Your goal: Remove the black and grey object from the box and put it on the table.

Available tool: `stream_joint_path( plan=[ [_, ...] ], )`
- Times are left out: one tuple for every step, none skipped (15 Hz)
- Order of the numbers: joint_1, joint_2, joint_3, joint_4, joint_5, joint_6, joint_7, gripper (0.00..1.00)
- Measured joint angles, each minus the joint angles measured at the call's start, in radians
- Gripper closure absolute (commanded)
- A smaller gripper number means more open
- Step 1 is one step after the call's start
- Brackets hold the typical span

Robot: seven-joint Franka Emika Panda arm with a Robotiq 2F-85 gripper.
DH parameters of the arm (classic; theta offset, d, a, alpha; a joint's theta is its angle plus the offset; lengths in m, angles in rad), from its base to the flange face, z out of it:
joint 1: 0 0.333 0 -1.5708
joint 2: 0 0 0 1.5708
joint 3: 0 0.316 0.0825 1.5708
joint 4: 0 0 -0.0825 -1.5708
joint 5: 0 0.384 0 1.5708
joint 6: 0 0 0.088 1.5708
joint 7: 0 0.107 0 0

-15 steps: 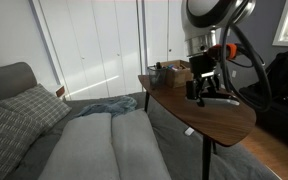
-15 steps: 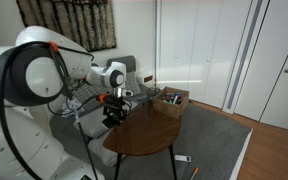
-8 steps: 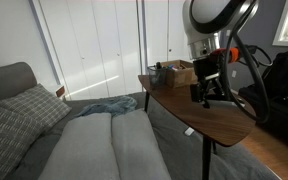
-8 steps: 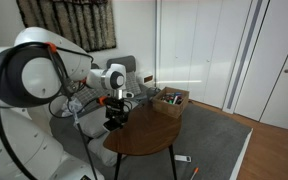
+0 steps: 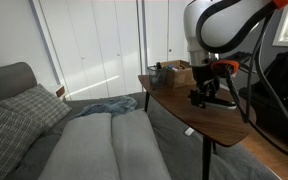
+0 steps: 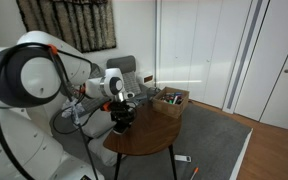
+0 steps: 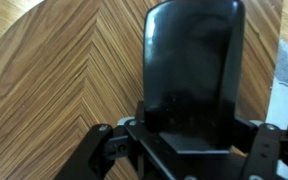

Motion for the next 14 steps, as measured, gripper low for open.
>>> stream_joint_path(
  plan=[
    [0.002, 0.000, 0.001, -0.011, -0.001, 0.020, 0.000, 0.58],
    [0.005, -0.001, 0.004, -0.020, -0.001, 0.033, 0.002, 0.58],
    [0.009, -0.002, 0.010, -0.028, 0.000, 0.038, 0.008, 0.58],
    [0.011, -0.004, 0.018, -0.036, 0.000, 0.038, 0.021, 0.58],
    [0.013, -0.009, 0.028, -0.045, 0.000, 0.038, 0.040, 0.58],
    [0.015, -0.018, 0.038, -0.057, 0.000, 0.038, 0.063, 0.58],
    [0.017, -0.030, 0.047, -0.072, 0.000, 0.036, 0.088, 0.58],
    [0.017, -0.043, 0.055, -0.087, 0.000, 0.034, 0.108, 0.58],
    [0.018, -0.054, 0.063, -0.101, 0.000, 0.033, 0.126, 0.58],
    [0.018, -0.062, 0.069, -0.115, 0.000, 0.033, 0.141, 0.58],
    [0.018, -0.068, 0.072, -0.125, 0.000, 0.033, 0.155, 0.58],
    [0.018, -0.071, 0.073, -0.134, 0.000, 0.034, 0.167, 0.58],
    [0.017, -0.071, 0.074, -0.138, -0.001, 0.034, 0.175, 0.58],
    [0.015, -0.071, 0.074, -0.140, -0.003, 0.034, 0.181, 0.58]
  ],
)
